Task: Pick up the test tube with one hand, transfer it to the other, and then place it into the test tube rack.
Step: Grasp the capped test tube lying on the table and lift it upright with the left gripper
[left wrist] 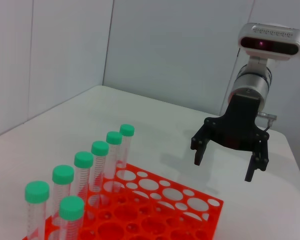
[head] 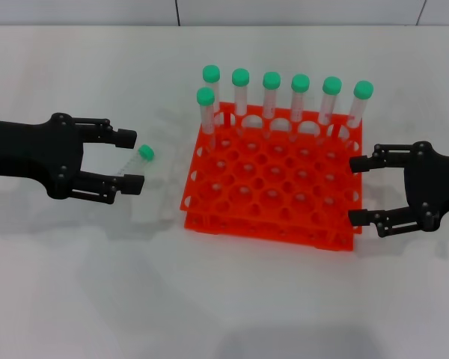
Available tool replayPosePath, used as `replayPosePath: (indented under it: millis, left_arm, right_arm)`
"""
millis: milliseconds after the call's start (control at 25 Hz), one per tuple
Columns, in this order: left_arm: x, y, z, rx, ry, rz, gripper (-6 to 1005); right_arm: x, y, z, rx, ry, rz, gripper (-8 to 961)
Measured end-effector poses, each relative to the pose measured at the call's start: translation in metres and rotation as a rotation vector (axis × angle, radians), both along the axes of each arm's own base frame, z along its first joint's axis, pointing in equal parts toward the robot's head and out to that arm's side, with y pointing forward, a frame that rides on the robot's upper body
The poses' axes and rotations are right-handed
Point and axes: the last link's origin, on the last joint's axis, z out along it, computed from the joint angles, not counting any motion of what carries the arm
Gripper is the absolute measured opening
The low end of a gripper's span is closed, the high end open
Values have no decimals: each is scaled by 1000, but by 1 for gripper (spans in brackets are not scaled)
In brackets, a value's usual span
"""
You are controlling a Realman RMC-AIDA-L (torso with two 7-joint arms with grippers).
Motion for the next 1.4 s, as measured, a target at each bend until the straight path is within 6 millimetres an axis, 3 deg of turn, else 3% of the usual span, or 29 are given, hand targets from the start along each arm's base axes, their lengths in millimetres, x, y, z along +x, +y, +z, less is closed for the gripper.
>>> replayPosePath:
  millis: [400, 760, 1080, 1400]
  left_arm:
    - [0, 0, -1, -2, -1, 2, 811]
    - [7, 6, 9, -13, 44, 137, 807]
    - [25, 16, 26, -40, 253, 403, 804]
    - [34, 33, 24, -74, 549, 646, 800]
  right_arm:
    - [0, 1, 1, 10, 3, 4, 811]
    - [4, -5, 4, 53, 41, 17, 811]
    - [12, -15, 12, 147, 123, 18, 811]
    - [14, -20, 8, 184, 153, 8, 811]
